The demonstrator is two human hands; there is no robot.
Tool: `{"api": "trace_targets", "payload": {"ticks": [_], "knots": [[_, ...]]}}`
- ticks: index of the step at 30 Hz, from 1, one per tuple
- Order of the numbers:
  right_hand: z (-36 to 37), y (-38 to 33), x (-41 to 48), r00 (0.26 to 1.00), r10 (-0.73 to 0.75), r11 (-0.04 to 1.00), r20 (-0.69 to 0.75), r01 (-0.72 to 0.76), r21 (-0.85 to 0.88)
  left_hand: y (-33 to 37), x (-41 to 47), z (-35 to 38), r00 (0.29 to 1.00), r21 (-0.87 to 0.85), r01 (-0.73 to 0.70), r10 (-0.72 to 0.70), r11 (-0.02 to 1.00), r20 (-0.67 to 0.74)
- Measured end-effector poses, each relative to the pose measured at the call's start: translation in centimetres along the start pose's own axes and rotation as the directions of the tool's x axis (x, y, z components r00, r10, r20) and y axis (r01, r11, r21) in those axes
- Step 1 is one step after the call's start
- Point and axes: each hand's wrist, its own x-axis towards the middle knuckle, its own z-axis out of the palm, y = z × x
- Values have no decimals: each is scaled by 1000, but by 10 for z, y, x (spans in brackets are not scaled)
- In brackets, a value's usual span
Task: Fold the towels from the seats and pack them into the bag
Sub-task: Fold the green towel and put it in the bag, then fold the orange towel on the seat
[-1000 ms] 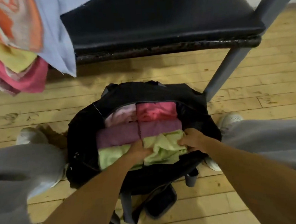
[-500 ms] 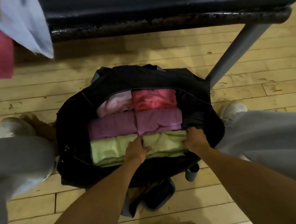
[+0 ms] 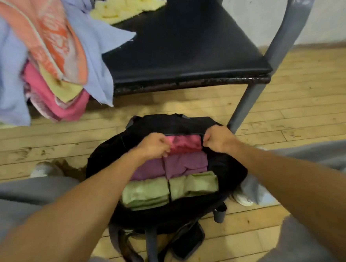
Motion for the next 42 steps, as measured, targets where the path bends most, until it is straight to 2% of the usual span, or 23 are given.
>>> {"api": "trace_targets", "payload": {"ticks": [2,5,10,14,17,19,20,22,25,27,29,31,32,36,38,42], "knots": [[-29,-25,-11,995,-53,997,-85,57,48,25,-23,-24,995,-25,-94,93,995,-20],[-69,-64,-29,978,-143,958,-149,174,227,54,-58,-61,984,-3,-172,172,985,-42],[-120,-131,-43,912,-314,899,-266,375,224,78,-108,-129,947,22,-296,296,955,-124],[-142,-179,-30,868,-351,837,-350,459,299,81,-131,-185,888,45,-373,370,927,-274],[-149,-215,-16,846,-343,808,-409,488,331,58,-136,-225,812,154,-359,389,921,-435],[-149,-237,-5,835,-348,784,-426,508,356,36,-132,-249,747,342,-251,406,906,-527],[-148,-248,-1,825,-357,769,-438,526,363,25,-130,-258,720,379,-185,387,907,-576],[-145,-271,6,796,-380,722,-471,573,387,10,-126,-268,668,290,-134,302,948,-680],[-138,-304,11,783,-415,686,-464,604,406,8,-125,-270,611,123,-200,221,972,-760],[-129,-321,15,818,-425,724,-388,565,396,11,-126,-268,592,20,-292,198,956,-781],[-118,-331,17,818,-460,769,-346,562,304,15,-125,-266,585,-57,-349,171,935,-793],[-111,-333,20,787,-479,774,-389,587,235,18,-125,-263,594,-78,-355,160,932,-788],[-111,-331,21,785,-469,766,-405,590,255,18,-126,-261,600,-78,-353,161,933,-784],[-131,-309,11,771,-407,641,-489,623,449,27,-128,-254,624,-75,-365,184,928,-760],[-146,-288,2,765,-372,536,-526,640,550,38,-130,-247,637,-86,-392,203,916,-743],[-173,-237,-16,788,-286,364,-545,615,699,70,-130,-222,660,-253,-489,165,835,-733]]}}
